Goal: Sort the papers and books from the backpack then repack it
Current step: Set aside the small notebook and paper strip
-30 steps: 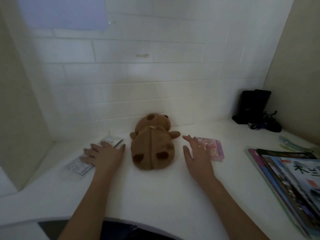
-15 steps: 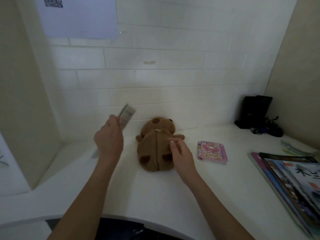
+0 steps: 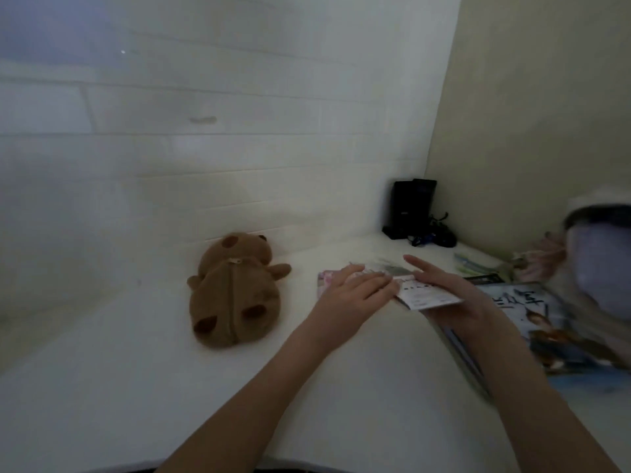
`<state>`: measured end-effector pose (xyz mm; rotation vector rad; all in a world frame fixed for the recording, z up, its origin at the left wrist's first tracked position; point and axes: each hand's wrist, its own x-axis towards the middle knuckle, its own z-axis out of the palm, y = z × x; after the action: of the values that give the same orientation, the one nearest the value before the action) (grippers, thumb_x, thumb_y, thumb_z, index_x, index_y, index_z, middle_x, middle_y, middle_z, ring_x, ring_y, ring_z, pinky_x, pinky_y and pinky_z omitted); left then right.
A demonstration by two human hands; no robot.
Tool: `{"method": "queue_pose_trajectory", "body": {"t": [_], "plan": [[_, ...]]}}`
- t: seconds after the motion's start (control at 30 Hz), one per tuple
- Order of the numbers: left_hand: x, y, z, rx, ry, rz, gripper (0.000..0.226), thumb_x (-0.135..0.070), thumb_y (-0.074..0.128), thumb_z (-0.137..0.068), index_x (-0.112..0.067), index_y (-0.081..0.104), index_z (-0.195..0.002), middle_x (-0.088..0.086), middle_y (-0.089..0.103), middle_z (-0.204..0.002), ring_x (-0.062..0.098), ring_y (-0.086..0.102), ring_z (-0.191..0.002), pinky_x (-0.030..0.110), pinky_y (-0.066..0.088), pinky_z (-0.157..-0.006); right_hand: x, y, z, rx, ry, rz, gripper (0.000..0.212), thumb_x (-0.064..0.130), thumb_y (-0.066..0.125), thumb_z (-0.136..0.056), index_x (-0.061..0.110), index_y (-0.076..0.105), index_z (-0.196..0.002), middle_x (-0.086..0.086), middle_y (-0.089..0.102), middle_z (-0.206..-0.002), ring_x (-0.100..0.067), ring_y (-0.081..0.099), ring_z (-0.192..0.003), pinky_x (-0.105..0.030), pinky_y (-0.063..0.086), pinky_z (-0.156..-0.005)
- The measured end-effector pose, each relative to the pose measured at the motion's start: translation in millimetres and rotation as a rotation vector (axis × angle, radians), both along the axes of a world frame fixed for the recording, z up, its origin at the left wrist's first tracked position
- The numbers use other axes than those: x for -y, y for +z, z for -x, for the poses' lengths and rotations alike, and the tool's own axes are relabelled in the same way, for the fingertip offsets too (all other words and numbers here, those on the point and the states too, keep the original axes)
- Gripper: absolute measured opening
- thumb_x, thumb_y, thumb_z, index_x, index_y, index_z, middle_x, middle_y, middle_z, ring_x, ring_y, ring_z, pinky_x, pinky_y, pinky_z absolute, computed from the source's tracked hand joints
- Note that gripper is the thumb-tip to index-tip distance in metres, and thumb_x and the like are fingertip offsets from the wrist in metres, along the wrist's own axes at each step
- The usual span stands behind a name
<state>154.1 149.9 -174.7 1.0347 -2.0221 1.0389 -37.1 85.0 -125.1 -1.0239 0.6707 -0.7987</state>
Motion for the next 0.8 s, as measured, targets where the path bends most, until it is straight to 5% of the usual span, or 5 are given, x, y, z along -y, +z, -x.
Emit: {"method": "queue_pose_trajectory", "body": {"t": [0.27,0.4,0.5,0.63,0.8], "plan": [[55.1,-12.2,142.4,0.027,-0.216,-0.341,0.037,-0.002,0.052,-0.080,-0.012,0.067,-0.113,0.010,0.068,-0.115,0.024,0.066,-0.103,0.035,0.048,-0.091,39.6,5.8,134.0,-0.878,-0.496,0.506,0.042,0.003,0.061,-0.088,0.011,0.055,-0.129,-0.016,0.055,-0.130,-0.028,0.058,-0.105,-0.035,0.048,-0.086],[58.5,-16.4,177.2,-0.061,-0.174,-0.861,0.057,0.011,0.049,-0.080,-0.011,0.051,-0.133,0.014,0.052,-0.136,0.032,0.053,-0.120,0.042,0.041,-0.101,55.9,-43.8,152.3,-1.599,-0.183,0.587,0.047,0.015,0.029,-0.100,0.020,0.026,-0.147,-0.017,0.024,-0.152,-0.038,0.028,-0.137,-0.045,0.028,-0.111],[58.4,-5.8,164.2,-0.136,-0.107,-0.851,0.051,0.005,0.049,-0.080,-0.017,0.059,-0.125,0.011,0.058,-0.130,0.029,0.054,-0.119,0.039,0.041,-0.103,58.9,-51.1,150.9,-1.616,-0.227,0.642,0.050,0.011,0.028,-0.097,0.024,0.028,-0.145,-0.018,0.033,-0.145,-0.040,0.043,-0.123,-0.048,0.041,-0.099],[53.0,8.3,80.1,-0.457,0.416,-0.301,0.038,-0.025,0.055,-0.079,-0.019,0.063,-0.116,0.007,0.055,-0.135,0.028,0.042,-0.133,0.057,0.015,-0.111,39.7,-36.5,114.3,-1.495,-0.580,0.814,0.037,0.007,0.045,-0.087,0.019,0.053,-0.121,-0.013,0.058,-0.120,-0.033,0.050,-0.116,-0.048,0.037,-0.102],[20.4,11.8,-40.9,-0.864,1.129,-0.693,0.099,-0.066,0.055,-0.075,-0.024,0.007,-0.150,0.018,0.002,-0.157,0.054,-0.009,-0.137,0.077,-0.003,-0.100,22.3,-38.3,33.2,-1.281,-0.608,1.044,0.020,0.015,0.048,-0.091,0.023,0.060,-0.106,-0.002,0.066,-0.103,-0.023,0.059,-0.103,-0.050,0.019,-0.114]]}}
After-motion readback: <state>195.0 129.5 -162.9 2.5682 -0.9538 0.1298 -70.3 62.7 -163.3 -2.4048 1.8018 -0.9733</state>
